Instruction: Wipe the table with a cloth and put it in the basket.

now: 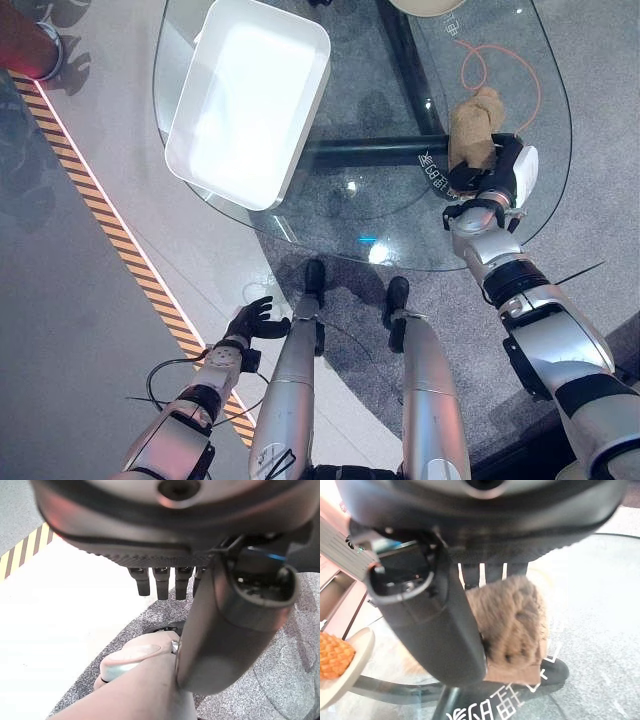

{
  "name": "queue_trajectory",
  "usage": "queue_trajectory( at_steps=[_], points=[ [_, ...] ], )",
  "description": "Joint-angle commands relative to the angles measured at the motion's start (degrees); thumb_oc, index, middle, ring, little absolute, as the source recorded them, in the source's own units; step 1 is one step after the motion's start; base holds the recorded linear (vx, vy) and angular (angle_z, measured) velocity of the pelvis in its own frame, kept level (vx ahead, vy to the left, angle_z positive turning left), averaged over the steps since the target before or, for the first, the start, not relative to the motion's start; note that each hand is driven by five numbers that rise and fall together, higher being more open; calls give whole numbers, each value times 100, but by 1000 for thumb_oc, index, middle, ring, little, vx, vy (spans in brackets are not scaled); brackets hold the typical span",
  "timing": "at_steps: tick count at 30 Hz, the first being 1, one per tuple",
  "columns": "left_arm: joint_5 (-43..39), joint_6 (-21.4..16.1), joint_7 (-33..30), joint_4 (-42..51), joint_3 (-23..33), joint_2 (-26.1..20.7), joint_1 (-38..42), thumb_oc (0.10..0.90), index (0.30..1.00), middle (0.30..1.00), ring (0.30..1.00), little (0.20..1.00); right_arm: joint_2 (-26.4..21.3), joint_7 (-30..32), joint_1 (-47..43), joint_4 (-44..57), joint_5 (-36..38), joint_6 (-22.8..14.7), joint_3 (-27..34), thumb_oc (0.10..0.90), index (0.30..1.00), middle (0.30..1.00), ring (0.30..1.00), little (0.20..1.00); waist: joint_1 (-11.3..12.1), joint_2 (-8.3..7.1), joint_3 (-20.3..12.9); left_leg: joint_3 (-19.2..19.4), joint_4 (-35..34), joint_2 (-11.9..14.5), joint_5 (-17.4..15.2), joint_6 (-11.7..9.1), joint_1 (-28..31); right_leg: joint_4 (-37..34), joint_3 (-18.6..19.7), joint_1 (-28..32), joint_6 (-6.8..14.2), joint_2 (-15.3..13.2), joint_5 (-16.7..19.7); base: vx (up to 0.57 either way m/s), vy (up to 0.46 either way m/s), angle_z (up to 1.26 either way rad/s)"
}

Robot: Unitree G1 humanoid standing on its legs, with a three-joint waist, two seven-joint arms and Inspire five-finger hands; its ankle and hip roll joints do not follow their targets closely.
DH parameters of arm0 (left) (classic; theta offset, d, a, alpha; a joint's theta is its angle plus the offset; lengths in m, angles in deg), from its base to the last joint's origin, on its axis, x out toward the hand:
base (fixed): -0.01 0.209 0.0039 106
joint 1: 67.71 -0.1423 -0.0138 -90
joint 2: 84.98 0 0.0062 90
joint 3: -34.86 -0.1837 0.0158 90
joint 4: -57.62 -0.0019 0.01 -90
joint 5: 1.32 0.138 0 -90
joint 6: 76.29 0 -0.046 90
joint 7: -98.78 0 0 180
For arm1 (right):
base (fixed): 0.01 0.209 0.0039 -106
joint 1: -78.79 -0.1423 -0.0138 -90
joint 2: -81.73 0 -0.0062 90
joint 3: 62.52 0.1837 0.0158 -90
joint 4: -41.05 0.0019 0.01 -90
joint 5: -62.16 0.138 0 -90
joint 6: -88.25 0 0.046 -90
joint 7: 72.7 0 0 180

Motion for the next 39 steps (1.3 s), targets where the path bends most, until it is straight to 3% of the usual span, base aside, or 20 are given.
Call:
queue_trajectory(
  at_steps=[1, 22, 39],
  points=[
    [2, 19, -1, -98, -115, 223, -415, 800, 900, 900, 900, 900, -228, 176, -349, 22, -450, -84, -263, 100, 300, 300, 300, 200, 36, 242, -106, 291, 820, -315, -806, 391, 3, -551, -63, 184, -11, 248, 407, 0, 0, 0],
    [-30, 33, 3, -60, -148, 205, -386, 800, 900, 900, 900, 900, -263, -62, -445, 83, -923, -32, -502, 100, 300, 300, 300, 200, 59, 260, -106, 284, 791, -327, -772, 409, -36, -552, -96, 126, -1, 237, 437, 0, 0, 0],
    [5, 59, -90, 116, -216, 300, -428, 800, 900, 900, 900, 900, 275, -1201, -606, 661, -1777, -222, -1270, 100, 300, 300, 300, 200, 153, 417, -106, 283, 637, -428, -640, 378, -23, -679, -153, 91, -9, 165, 500, 0, 0, 0]
  ],
)
